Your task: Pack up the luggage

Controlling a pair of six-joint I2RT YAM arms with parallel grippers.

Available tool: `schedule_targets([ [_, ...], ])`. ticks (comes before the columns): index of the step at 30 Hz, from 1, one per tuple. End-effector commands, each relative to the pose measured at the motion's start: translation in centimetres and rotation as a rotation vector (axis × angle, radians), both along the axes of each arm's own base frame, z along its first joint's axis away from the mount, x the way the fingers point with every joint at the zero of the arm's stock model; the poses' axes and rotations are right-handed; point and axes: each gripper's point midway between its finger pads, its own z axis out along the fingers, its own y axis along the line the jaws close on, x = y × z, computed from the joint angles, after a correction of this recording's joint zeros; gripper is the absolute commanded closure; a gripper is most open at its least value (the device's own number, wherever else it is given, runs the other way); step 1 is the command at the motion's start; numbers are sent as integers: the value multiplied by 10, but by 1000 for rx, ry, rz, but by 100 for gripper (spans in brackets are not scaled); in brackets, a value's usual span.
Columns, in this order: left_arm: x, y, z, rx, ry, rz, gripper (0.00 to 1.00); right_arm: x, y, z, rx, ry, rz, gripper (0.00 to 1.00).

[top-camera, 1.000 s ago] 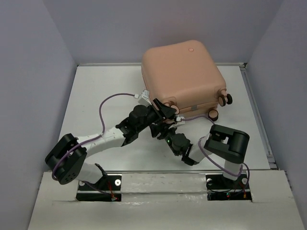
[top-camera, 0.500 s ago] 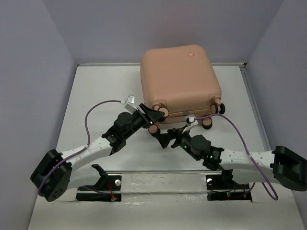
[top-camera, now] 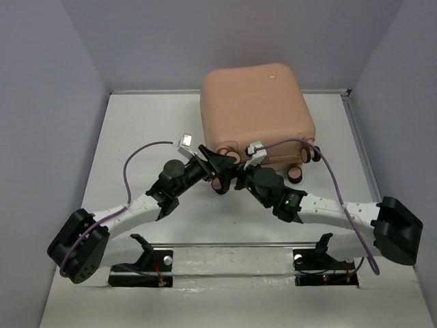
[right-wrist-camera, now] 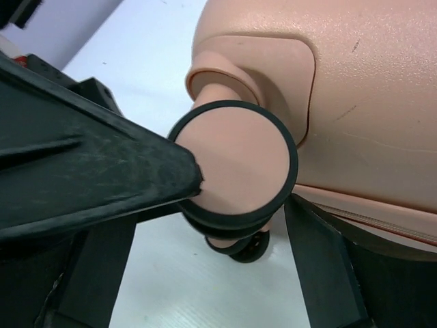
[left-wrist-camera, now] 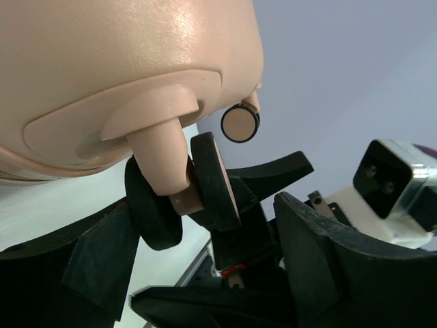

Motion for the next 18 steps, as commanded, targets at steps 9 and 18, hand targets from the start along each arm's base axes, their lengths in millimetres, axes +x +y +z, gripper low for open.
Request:
schedule_targets([
  [9, -37, 17, 86, -151, -271, -59, 12, 62, -1, 62, 223, -173, -238, 50],
  [18, -8, 105, 20, 291, -186, 343, 31, 52, 8, 55, 196, -147, -158, 93],
])
